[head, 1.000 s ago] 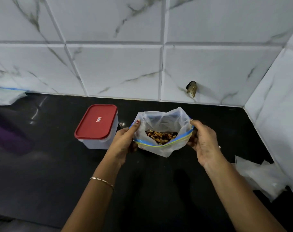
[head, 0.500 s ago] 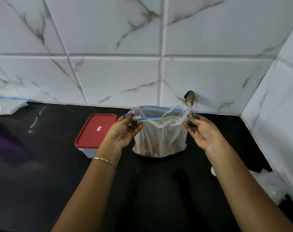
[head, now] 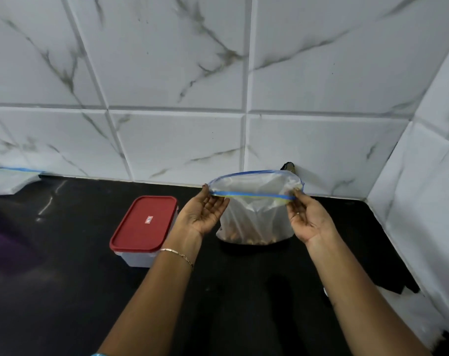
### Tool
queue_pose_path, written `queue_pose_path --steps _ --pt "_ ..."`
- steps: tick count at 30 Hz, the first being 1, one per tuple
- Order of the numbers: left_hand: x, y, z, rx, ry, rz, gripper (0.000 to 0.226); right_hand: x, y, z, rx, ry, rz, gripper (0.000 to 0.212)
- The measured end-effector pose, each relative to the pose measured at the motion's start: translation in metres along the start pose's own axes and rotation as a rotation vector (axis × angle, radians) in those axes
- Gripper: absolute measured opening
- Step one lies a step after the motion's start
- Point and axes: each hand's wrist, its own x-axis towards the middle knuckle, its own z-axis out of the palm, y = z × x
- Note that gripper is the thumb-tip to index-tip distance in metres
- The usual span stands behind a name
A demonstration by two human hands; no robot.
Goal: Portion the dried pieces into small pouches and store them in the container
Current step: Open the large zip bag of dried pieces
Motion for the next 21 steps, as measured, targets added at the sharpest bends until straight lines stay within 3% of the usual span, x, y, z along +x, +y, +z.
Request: queue_pose_path --steps 7,11,18,21 --pt "-0.016 -0.035 -0.011 0.124 0.065 0.0 0.005 -0.026 0.043 -0.02 -0.193 0.249 0.071 0.013" --pt "-0.019 -0.042 -0.006 0.19 0.12 0.041 0.007 -0.036 0.047 -0.012 -0.144 0.22 0.06 0.005" --pt "-0.016 -0.037 -0.009 -0.011 -0.008 0.008 0.022 -0.034 0.036 -0.006 0.033 0.175 0.037 0.035" --pt "-0.011 -0.04 -0.013 -0.087 -0.013 -0.011 0.024 -0.03 0.034 -0.01 0.135 0.083 0.011 0.021"
